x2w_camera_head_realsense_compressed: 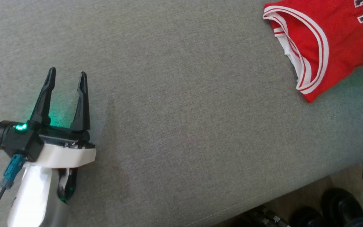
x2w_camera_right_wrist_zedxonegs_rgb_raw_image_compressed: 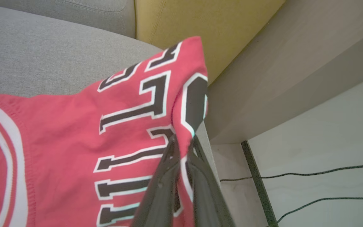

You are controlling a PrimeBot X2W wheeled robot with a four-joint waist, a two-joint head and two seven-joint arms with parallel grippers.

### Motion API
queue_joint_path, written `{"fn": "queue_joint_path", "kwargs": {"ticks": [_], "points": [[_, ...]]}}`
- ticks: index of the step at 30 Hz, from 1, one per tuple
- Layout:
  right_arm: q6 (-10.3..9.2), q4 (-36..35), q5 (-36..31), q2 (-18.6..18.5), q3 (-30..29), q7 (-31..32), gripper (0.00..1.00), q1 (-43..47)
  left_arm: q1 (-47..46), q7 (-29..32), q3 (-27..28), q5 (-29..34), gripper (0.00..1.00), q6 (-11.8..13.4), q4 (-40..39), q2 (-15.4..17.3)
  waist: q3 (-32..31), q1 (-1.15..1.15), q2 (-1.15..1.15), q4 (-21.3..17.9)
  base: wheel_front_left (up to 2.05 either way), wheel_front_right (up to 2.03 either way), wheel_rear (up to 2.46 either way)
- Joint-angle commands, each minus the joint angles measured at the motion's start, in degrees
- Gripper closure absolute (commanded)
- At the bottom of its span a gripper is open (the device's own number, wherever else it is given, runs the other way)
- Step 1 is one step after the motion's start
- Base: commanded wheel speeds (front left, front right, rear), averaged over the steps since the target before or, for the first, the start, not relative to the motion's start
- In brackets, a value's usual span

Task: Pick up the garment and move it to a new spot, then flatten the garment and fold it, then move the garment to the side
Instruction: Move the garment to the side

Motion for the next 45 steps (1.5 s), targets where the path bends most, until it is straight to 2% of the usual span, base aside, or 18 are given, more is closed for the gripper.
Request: {"fn": "queue_joint_path", "kwargs": {"ticks": [1,9,10,11,17,21,25,31,37,45], "points": [[0.37,-1.0,-1.0,-1.0,-0.8,-0.6,1.00,-0.7,-1.1,-0.1,1.3,-0.2,0.00,-0.2,-1.2,1.3,-0.5,0.00,0.00,0.4,0.00,0.00,0.00],[0.37,0.5,-4.6,-1.8,-3.4,-1.6,1.00,-0.9,-0.6,-0.4,1.4,-0.9,0.00,0.1,-0.2,0.9,-2.2,0.00,0.00,1.4,0.00,0.00,0.00],[0.37,0.5,-4.7,-1.7,-3.4,-1.6,0.78,-0.7,-0.6,-0.4,1.4,-1.0,0.00,0.1,0.0,0.8,-2.5,0.00,0.00,1.5,0.00,0.00,0.00],[0.37,0.6,-4.8,-1.7,-3.1,-1.9,0.00,-0.6,-0.6,-0.4,1.3,-1.1,0.00,0.0,0.2,0.7,-2.7,0.00,0.00,1.6,0.00,0.00,0.00],[0.37,-0.3,-4.7,-1.0,-2.0,-4.3,0.00,0.2,-0.2,-0.5,1.0,-1.5,0.00,0.0,1.6,0.0,-5.5,0.00,0.00,2.8,0.00,0.00,0.00],[0.37,-3.6,-2.8,1.0,-1.9,-7.3,0.00,2.8,0.9,-0.6,1.3,-1.7,0.00,0.1,2.6,-1.2,-9.6,0.00,0.00,4.5,0.00,0.00,0.00],[0.37,-9.4,0.8,4.7,-2.3,-11.9,0.00,8.8,3.8,-0.6,2.5,-1.9,0.00,0.3,3.1,-2.6,-14.6,0.00,0.00,6.8,0.00,0.00,0.00],[0.37,-20.1,3.0,11.5,-1.2,-18.1,0.00,23.2,10.5,-0.6,5.3,-1.7,0.00,1.3,3.8,-3.5,-21.8,0.00,0.00,9.9,0.00,0.00,0.00],[0.37,-25.6,3.0,15.8,-2.3,-18.5,0.00,33.7,14.9,-0.6,6.2,-1.1,0.00,1.7,4.1,-4.1,-25.3,0.00,0.00,12.3,0.00,0.00,0.00],[0.37,-30.1,1.1,19.1,-3.9,-15.4,0.00,43.3,18.3,-0.6,6.1,-0.8,0.00,1.4,4.6,-5.0,-28.1,0.00,0.00,15.0,0.00,0.00,0.00]]}}
